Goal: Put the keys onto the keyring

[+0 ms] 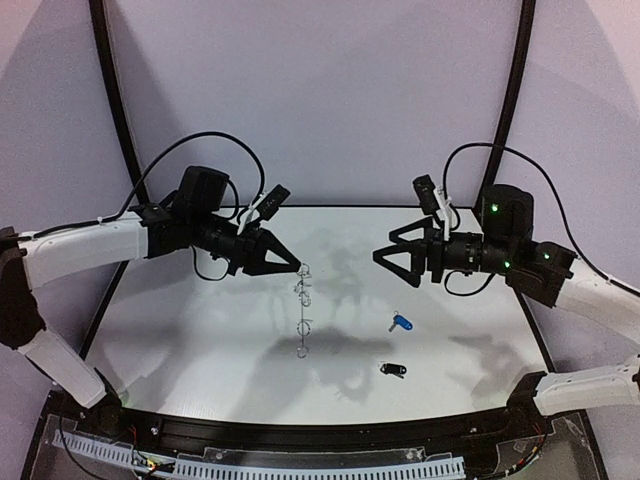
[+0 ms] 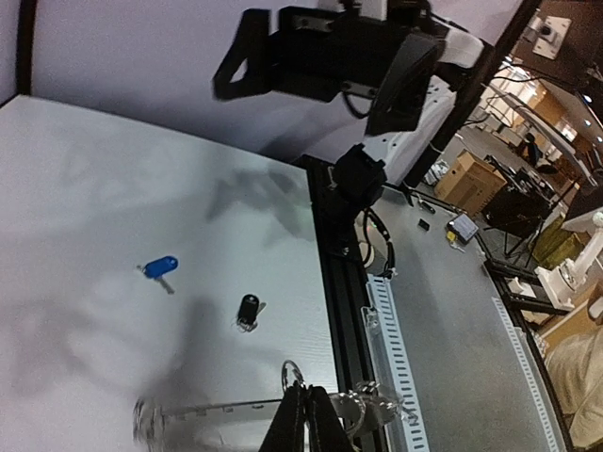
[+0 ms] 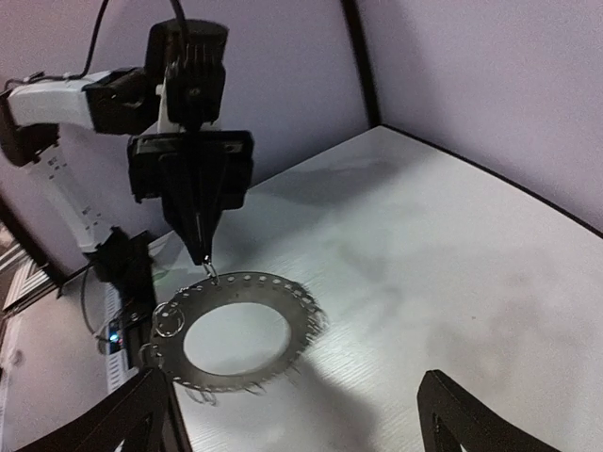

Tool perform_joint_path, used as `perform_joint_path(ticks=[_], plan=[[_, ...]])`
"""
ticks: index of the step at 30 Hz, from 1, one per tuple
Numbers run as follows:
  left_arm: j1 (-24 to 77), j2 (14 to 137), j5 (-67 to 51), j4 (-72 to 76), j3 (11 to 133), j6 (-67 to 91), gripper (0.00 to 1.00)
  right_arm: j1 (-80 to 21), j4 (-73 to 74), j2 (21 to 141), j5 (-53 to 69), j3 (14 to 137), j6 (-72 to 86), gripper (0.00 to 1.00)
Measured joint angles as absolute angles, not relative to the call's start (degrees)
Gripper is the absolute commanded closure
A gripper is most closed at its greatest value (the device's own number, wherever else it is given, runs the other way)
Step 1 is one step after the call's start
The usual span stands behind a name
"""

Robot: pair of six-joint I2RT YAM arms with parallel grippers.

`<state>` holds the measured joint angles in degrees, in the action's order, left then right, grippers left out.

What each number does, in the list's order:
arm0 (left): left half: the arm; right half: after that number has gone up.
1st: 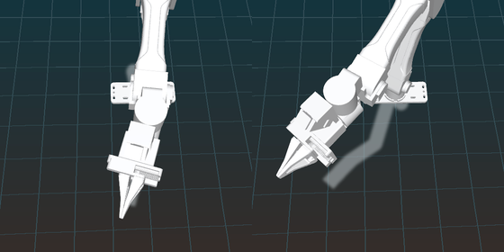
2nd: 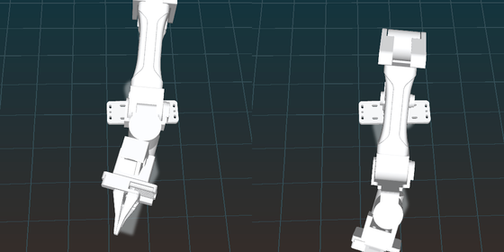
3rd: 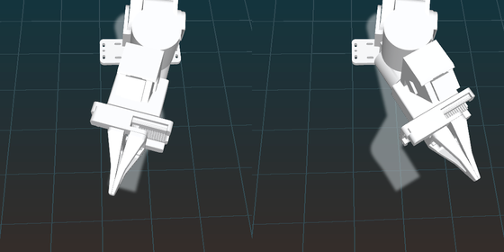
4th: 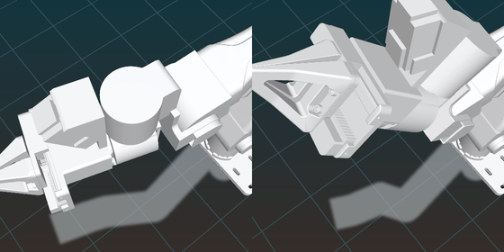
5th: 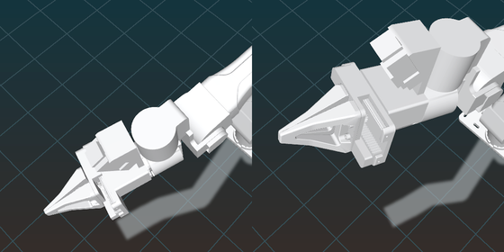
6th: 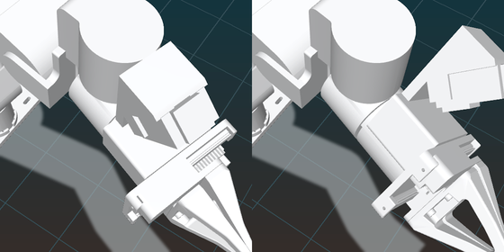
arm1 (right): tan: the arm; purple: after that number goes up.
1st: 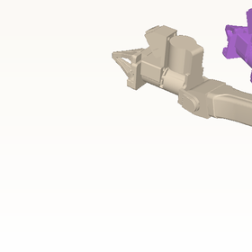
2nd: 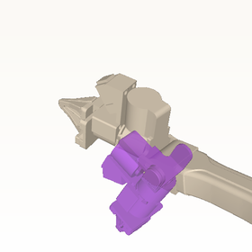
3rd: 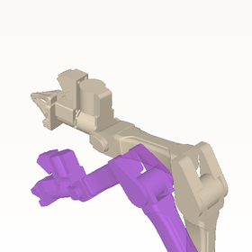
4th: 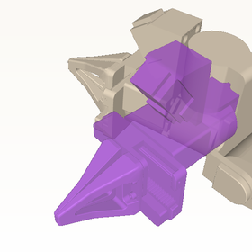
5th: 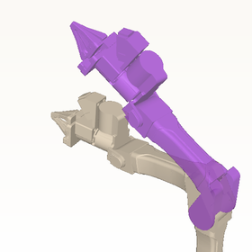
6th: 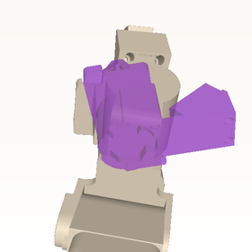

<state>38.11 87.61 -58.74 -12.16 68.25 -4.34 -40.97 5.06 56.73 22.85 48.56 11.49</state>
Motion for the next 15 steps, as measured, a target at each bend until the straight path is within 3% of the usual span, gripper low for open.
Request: perform_joint_path(ticks=[6,15], plan=[[41.5,85.4,-62.6,-12.6,70.4,-7.9,0.99,-41.7,5.4,64.4,34.5,55.1,7.5,0.11],[45.8,82.4,-60.7,-13.7,70.4,-13.3,0.99,-47.1,8.3,70.2,40.1,64.0,1.4,0.24]])
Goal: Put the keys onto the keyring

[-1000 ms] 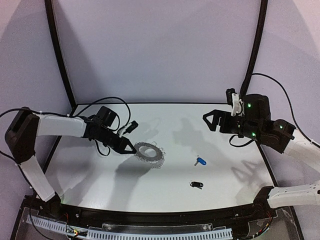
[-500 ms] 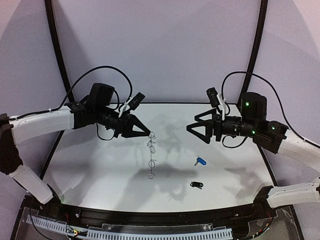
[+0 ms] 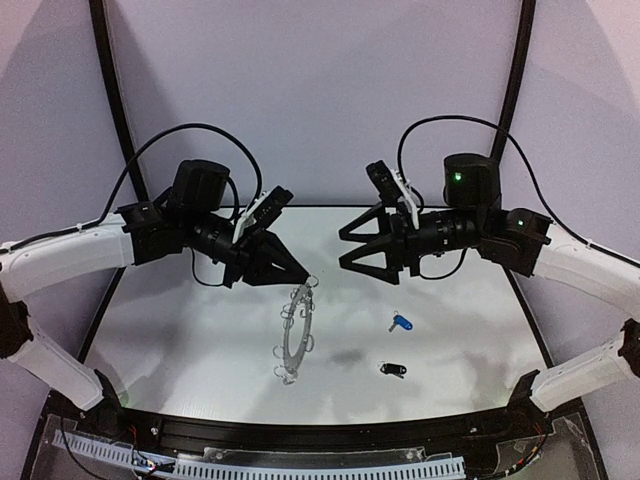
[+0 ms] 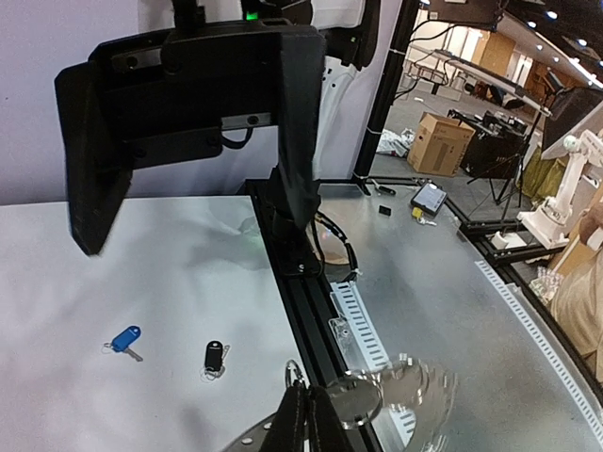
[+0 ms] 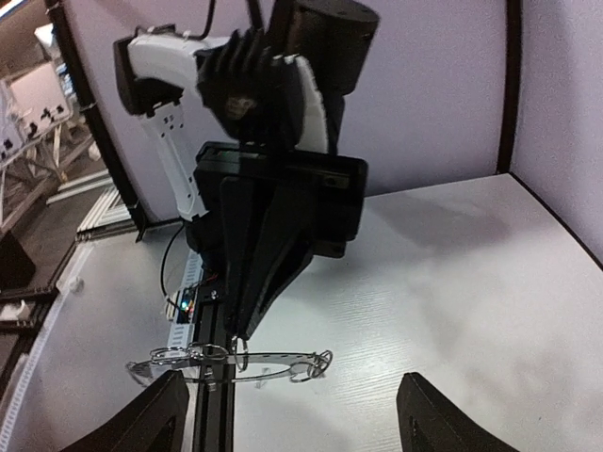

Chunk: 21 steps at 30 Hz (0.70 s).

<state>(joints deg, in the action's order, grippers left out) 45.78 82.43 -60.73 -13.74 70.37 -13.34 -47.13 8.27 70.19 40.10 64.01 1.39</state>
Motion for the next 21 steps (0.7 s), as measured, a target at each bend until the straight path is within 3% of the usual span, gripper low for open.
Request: perform_joint_path(ticks=[8,12,17,21], plan=[[47.3,82.0,-57.1,-16.1,71.0,-17.9,0.99,-51.6,14.7,74.1,40.7,68.2,-4.6,0.34],[47.6,82.0,-55.5,-16.4,71.1,-19.6,0.99,-52.0,17.4,75.9,40.1,69.0,-6.5,0.46],[47.9,81.6,-54.2,-16.6,71.1,-21.2,0.99,-52.5,18.9,78.3,38.7,70.8,-7.7,0.50],[48.1,81.6,-53.5,-16.8,71.1,-21.9,0.99,-52.6,19.0,79.0,38.7,71.3,-7.9,0.59]])
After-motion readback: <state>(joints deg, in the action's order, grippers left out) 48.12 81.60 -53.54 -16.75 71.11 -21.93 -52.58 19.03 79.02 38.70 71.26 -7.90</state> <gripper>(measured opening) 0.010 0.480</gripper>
